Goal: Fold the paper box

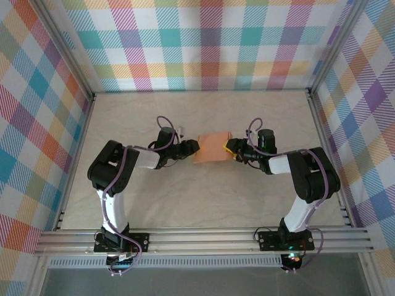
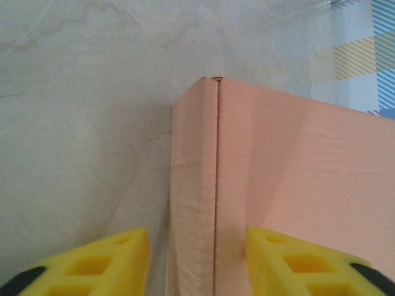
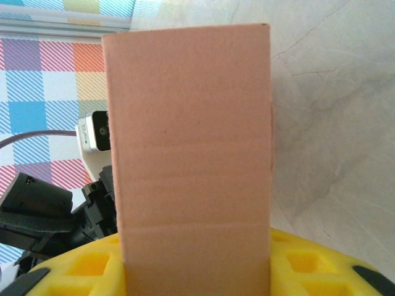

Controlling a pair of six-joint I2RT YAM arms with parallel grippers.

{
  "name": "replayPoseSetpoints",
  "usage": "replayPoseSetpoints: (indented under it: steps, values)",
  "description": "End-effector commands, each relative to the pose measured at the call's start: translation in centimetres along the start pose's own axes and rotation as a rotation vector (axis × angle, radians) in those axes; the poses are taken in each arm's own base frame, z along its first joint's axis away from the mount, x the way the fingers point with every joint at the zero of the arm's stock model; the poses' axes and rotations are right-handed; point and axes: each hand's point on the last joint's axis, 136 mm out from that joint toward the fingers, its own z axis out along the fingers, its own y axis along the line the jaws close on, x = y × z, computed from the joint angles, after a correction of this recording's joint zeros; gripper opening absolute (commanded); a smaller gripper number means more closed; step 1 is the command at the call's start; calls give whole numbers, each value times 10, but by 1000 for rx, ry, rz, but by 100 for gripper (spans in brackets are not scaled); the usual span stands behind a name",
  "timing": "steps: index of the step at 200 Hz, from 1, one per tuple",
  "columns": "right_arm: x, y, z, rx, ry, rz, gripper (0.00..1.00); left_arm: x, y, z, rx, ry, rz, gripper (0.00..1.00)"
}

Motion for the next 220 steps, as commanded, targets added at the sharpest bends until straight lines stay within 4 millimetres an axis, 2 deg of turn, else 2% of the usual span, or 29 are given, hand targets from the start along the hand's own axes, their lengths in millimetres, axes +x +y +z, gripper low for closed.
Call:
replayPoseSetpoints:
  steps: [1, 19, 40, 56, 87, 108, 129, 154, 182, 220]
  values:
    - [-4, 29, 0, -79, 18, -58, 37, 14, 23, -8, -80, 27, -5, 52]
    - [-4, 32, -2, -81, 14, -61, 37, 4, 11, -19, -53, -40, 59, 62]
    - [-5, 36, -6, -84, 8, -56, 37, -9, -6, -37, -35, -123, 179, 85]
    - [-7, 39, -10, -81, 0, -52, 37, -20, -20, -55, -36, -193, 286, 95]
    - [-11, 46, -20, -87, -18, -52, 37, -32, -51, -94, -65, -341, 595, 100]
    - [-15, 55, -29, -101, -35, -59, 37, -18, -74, -109, -113, -384, 929, 100]
    - [-15, 58, -38, -93, -31, -36, 38, -4, -82, -118, -191, -428, 1199, 100]
    - [-16, 67, -48, -103, -30, -24, 38, 8, -96, -121, -313, -449, 1419, 100]
    - [-15, 77, -55, -130, -11, -18, 38, 10, -109, -124, -468, -563, 1584, 100]
    - [-12, 87, -59, -151, 0, -18, 38, 14, -114, -107, -668, -613, 1783, 100]
